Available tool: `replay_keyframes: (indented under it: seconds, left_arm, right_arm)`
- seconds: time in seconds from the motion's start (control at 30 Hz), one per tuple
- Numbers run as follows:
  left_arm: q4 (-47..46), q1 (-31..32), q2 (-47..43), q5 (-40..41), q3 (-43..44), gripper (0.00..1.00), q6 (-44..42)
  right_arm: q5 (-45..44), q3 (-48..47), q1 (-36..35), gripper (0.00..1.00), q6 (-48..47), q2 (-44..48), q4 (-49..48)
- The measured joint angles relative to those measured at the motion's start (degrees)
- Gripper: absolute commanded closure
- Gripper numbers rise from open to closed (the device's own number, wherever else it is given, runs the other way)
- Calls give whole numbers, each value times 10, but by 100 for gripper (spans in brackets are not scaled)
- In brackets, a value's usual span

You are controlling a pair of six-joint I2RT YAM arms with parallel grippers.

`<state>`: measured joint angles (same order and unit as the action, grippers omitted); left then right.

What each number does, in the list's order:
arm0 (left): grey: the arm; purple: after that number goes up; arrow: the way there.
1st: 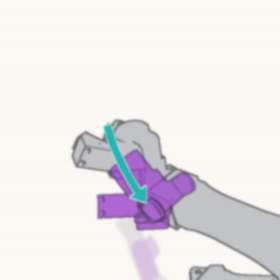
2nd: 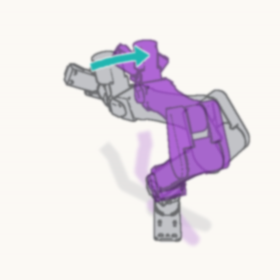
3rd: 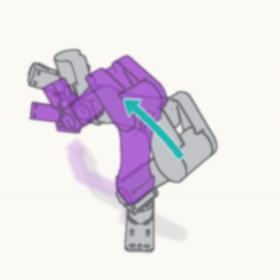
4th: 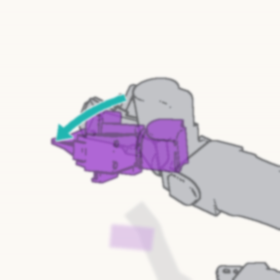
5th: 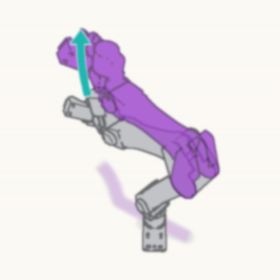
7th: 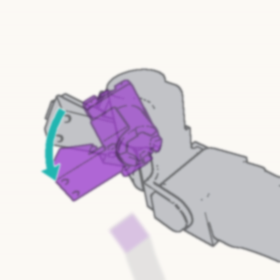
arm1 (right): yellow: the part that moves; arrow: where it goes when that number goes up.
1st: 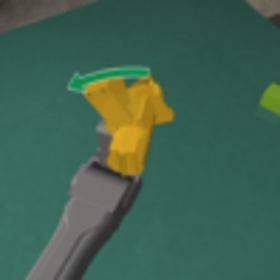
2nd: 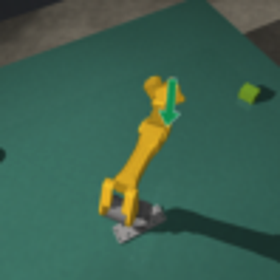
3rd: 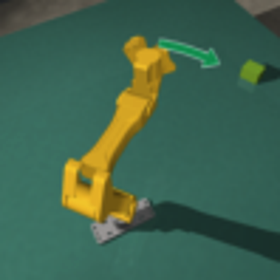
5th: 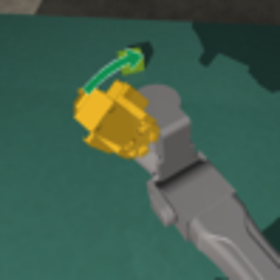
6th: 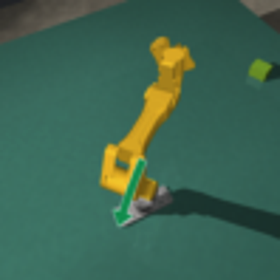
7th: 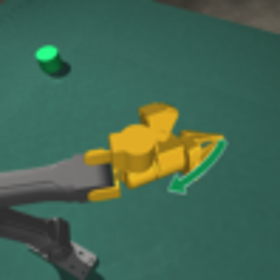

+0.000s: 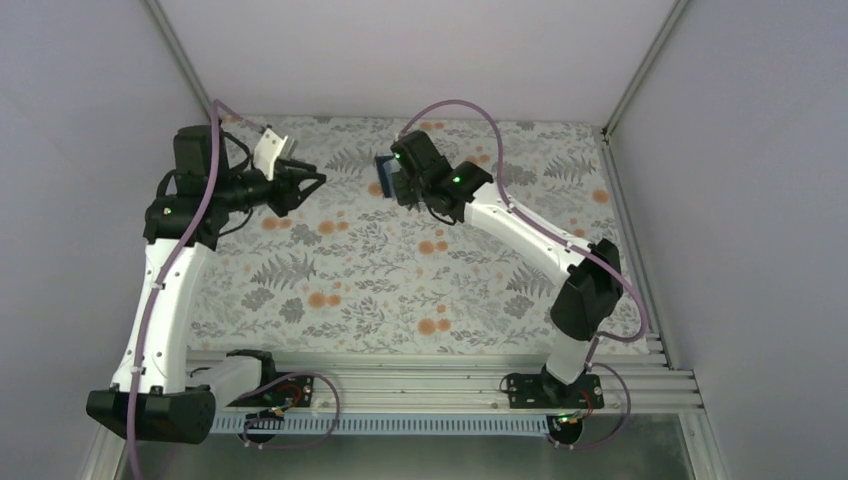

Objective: Take the credit cards out of the card holder

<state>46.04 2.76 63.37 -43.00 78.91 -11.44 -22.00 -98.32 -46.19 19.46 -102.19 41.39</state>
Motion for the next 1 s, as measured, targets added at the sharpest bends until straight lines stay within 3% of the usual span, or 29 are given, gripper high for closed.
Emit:
replay_keyframes:
  seconds: [0.23, 0.43, 0.77, 1.0]
  left_arm:
    - [-45, 2, 5, -129, -84, 72, 56]
    - [-79, 4, 10, -175, -114, 65, 102]
    - [-114, -53, 12, -109, -128, 61, 163]
    - [-108, -55, 4, -97, -129, 61, 152]
  right_arm:
    - [176, -6, -29, 96, 15, -2, -73]
    - [252, -39, -44, 96, 24, -15, -118]
    - [358, 3, -41, 96, 18, 13, -170]
    - [433, 49, -28, 96, -3, 73, -207]
